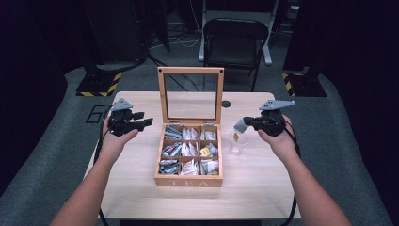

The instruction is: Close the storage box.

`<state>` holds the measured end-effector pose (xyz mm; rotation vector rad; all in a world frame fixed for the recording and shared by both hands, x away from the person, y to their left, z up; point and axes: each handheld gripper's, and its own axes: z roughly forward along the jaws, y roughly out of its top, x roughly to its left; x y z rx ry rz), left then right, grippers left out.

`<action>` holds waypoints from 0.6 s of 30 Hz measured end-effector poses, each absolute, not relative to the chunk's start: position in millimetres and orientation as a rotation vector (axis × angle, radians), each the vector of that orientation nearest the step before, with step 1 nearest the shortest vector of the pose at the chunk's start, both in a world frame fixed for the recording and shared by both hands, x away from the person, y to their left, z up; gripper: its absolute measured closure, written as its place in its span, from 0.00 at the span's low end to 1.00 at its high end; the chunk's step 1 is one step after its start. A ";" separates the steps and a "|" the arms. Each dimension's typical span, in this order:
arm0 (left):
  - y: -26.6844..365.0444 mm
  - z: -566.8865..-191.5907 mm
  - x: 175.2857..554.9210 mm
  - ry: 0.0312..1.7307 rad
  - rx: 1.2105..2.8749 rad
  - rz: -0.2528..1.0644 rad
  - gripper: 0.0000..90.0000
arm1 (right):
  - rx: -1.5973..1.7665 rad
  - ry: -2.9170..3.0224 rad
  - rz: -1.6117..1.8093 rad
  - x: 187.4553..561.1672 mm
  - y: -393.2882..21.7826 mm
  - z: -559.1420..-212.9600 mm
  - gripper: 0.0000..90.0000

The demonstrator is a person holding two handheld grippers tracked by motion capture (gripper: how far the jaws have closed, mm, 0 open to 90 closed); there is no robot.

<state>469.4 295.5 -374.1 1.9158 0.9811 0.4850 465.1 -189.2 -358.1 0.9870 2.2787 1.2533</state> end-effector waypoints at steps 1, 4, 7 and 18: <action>295.8 -374.0 469.5 0.981 1.919 0.483 0.54 | 0.992 2.278 1.249 465.8 -190.1 -359.8 1.00; 296.2 -374.0 469.5 0.982 1.920 0.482 0.54 | 1.001 2.281 1.237 467.4 -192.0 -366.0 1.00; 296.1 -374.2 469.7 0.982 1.920 0.481 0.54 | 1.024 2.283 1.234 467.6 -193.0 -372.7 1.00; 295.3 -374.7 469.7 0.979 1.924 0.485 0.54 | 1.043 2.298 1.210 467.5 -191.0 -392.6 1.00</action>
